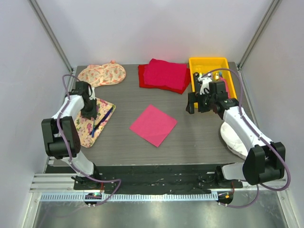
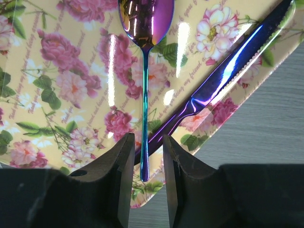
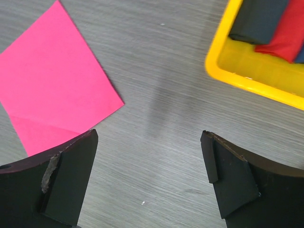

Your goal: Place the utensils on the paper napkin and roll it up

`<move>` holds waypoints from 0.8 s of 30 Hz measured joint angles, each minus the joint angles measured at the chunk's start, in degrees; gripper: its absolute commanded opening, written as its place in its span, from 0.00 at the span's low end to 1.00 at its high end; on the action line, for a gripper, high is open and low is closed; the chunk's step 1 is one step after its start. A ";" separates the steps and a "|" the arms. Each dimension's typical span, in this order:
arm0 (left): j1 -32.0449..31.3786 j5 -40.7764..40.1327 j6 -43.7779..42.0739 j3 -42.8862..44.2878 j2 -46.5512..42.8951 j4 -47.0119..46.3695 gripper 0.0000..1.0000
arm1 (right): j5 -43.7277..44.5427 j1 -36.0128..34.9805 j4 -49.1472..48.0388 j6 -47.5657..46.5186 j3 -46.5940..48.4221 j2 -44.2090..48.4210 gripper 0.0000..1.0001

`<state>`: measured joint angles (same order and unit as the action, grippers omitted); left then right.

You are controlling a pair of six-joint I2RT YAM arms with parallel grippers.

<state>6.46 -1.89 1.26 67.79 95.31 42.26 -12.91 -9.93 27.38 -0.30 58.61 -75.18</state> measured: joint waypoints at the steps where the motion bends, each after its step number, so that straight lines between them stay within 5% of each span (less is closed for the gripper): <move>1: 0.00 -0.09 0.02 0.00 0.33 -0.26 0.34 | 0.02 -0.74 -0.04 0.00 0.02 -0.50 1.00; 24: 0.07 -1.42 0.00 0.98 7.26 -4.00 0.32 | 0.28 -4.26 0.00 0.02 0.13 -2.38 1.00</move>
<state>6.52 -3.31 1.26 68.77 102.56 38.26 -12.62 -14.20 27.38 -0.27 58.74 -77.56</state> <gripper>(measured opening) 0.324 0.996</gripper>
